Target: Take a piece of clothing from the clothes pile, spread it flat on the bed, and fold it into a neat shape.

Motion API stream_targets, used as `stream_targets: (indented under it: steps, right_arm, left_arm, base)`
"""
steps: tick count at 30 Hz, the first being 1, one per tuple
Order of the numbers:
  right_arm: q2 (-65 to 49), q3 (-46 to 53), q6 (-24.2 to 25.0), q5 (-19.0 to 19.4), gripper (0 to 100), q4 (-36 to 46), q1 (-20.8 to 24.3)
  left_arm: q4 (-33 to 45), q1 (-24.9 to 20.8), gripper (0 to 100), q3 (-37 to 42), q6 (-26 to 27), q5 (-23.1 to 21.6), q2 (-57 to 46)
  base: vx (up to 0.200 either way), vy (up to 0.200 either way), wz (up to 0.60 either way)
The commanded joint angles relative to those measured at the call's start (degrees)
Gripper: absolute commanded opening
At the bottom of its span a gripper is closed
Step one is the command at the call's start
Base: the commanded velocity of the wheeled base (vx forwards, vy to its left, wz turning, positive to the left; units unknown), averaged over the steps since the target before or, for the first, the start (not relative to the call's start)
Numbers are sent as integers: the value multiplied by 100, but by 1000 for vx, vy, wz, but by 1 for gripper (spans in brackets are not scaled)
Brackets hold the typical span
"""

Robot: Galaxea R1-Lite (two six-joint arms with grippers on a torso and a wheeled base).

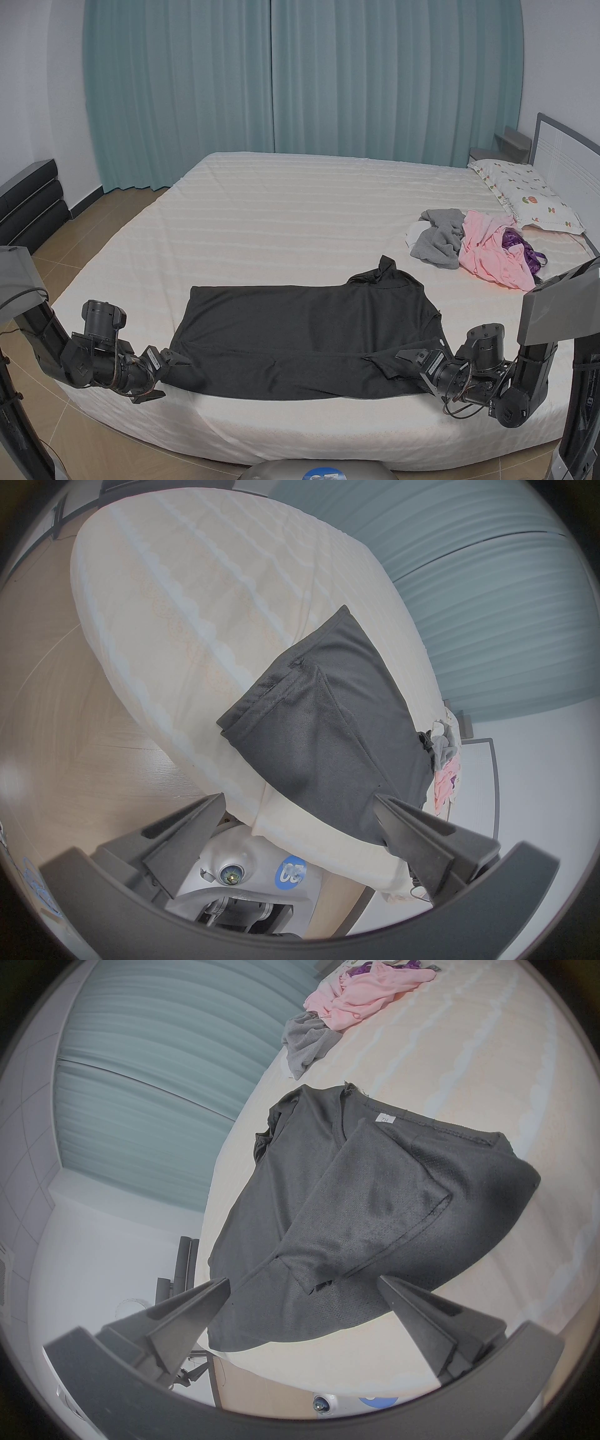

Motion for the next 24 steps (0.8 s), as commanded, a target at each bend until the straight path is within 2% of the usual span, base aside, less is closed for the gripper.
stream_targets:
  steps: [1, 5, 17, 24]
  right_arm:
    - [49, -8, 0, 4, 100, -4, 2]
    - [-66, -26, 281, 31, 100, -4, 72]
    - [-31, -228, 272, -110, 100, 93, 90]
    - [-13, -527, 281, -171, 100, 664, 90]
  left_arm:
    - [0, 0, 100, -1, 0, 1, 12]
    - [0, 0, 100, -1, 0, 1, 12]
    - [0, -8, 100, -1, 0, 10, 12]
    - [0, -8, 100, -1, 0, 10, 21]
  base:
    - [0, 0, 0]
    - [0, 0, 0]
    - [0, 0, 0]
    - [0, 0, 0]
